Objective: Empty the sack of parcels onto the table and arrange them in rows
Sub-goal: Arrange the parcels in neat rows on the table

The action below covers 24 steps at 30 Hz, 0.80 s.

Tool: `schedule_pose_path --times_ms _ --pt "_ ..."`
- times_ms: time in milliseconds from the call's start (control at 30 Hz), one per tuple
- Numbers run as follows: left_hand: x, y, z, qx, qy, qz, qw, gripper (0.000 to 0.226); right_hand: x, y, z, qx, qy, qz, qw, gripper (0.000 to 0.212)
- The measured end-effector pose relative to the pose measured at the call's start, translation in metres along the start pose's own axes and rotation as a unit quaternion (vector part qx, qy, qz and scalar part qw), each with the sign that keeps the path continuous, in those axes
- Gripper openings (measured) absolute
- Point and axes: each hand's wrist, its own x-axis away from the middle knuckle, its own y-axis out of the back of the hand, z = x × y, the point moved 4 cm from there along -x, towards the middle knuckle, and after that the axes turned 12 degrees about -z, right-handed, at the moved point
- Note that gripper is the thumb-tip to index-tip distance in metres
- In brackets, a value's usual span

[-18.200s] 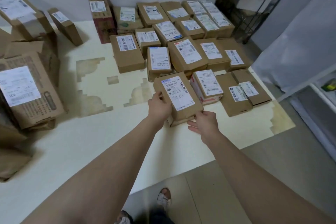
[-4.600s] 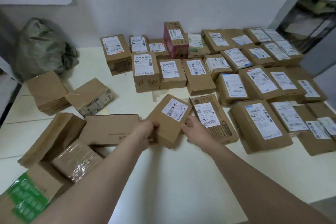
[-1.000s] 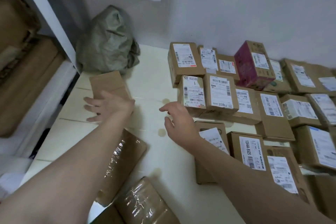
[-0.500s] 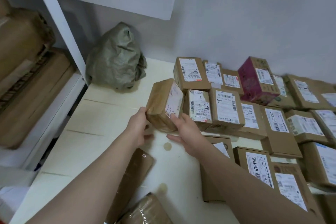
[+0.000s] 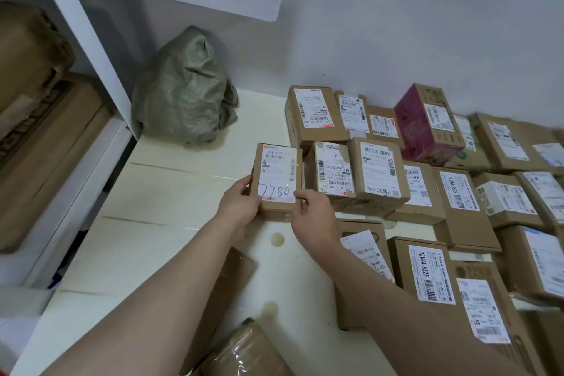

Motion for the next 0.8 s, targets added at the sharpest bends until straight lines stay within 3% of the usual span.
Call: schedule_pose_path --times_ms 133,233,400,533,633,733,800 --pt "0.008 0.001 -0.010 -0.098 -0.046 -0.021 0.994 0.057 0.005 0.014 -0.005 0.032 0.032 -0.010 0.999 0.031" --pt "0.016 0.022 -0.015 -0.237 -0.083 -0.065 0.966 0.070 0.016 0.022 -0.011 0.018 0.002 0.021 1.000 0.029" --pt "0.053 0.068 0.013 -0.457 0.004 -0.077 0.886 0.090 0.062 0.014 -0.025 0.065 -0.048 0.195 0.977 0.028" --pt "0.069 0.083 0.052 -0.476 0.037 0.024 0.878 0.115 0.105 0.015 -0.024 -0.009 -0.124 0.292 0.948 0.030" --pt "0.081 0.082 0.065 -0.523 0.039 0.026 0.851 0.146 0.124 0.027 -0.014 -0.012 -0.075 0.300 0.951 0.036" --pt "0.093 0.070 0.069 -0.589 -0.002 0.019 0.808 0.144 0.147 0.037 0.002 0.057 0.034 0.372 0.926 0.055" --pt "0.101 0.059 0.069 -0.598 -0.017 0.029 0.801 0.141 0.159 0.034 0.006 0.137 0.115 0.397 0.900 0.075"
